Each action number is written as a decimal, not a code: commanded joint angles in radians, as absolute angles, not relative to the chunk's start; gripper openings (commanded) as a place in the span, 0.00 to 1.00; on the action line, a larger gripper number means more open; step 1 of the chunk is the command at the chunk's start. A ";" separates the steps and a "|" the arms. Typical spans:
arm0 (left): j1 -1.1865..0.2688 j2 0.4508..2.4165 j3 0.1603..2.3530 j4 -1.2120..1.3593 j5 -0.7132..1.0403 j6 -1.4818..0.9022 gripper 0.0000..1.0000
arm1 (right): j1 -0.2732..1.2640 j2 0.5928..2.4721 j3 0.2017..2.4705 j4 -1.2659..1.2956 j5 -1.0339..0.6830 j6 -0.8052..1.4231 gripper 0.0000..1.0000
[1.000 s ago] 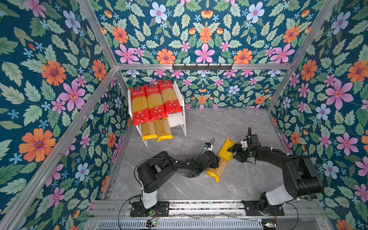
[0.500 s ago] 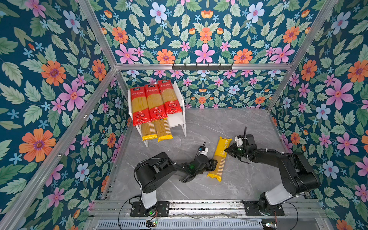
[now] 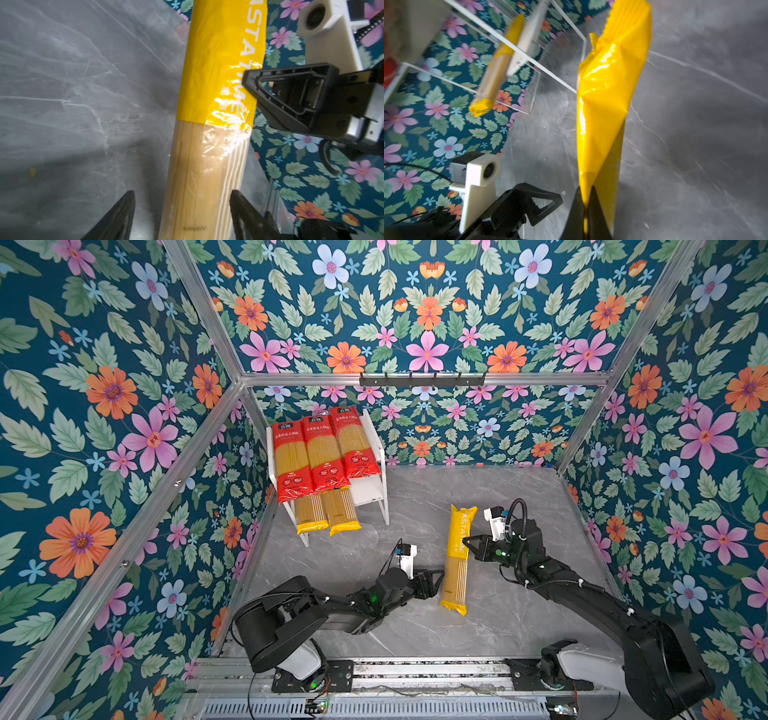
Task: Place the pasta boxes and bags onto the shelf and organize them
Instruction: 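Carry the yellow pack with both grippers toward the shelf's lower tier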
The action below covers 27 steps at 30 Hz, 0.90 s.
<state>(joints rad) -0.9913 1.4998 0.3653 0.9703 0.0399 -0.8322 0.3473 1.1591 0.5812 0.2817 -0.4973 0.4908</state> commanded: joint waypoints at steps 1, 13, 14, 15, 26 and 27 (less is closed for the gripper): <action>-0.971 1.450 0.329 1.156 0.111 -0.770 0.78 | 0.351 1.092 0.585 0.486 -0.597 0.413 0.00; -0.922 1.337 0.341 1.154 0.298 -0.673 0.80 | 0.415 1.037 0.729 0.525 -0.883 0.459 0.00; -0.922 1.330 0.342 1.166 0.313 -0.671 0.80 | 0.433 1.036 0.739 0.518 -0.894 0.451 0.00; -0.922 1.324 0.346 1.177 0.337 -0.672 0.80 | 0.454 1.038 0.751 0.507 -0.905 0.440 0.00; -0.922 1.387 0.305 1.519 0.501 -0.764 0.71 | 0.505 1.080 0.779 0.604 -1.043 0.527 0.00; -0.922 1.379 0.311 1.492 0.506 -0.756 0.67 | 0.504 1.082 0.778 0.603 -1.043 0.527 0.00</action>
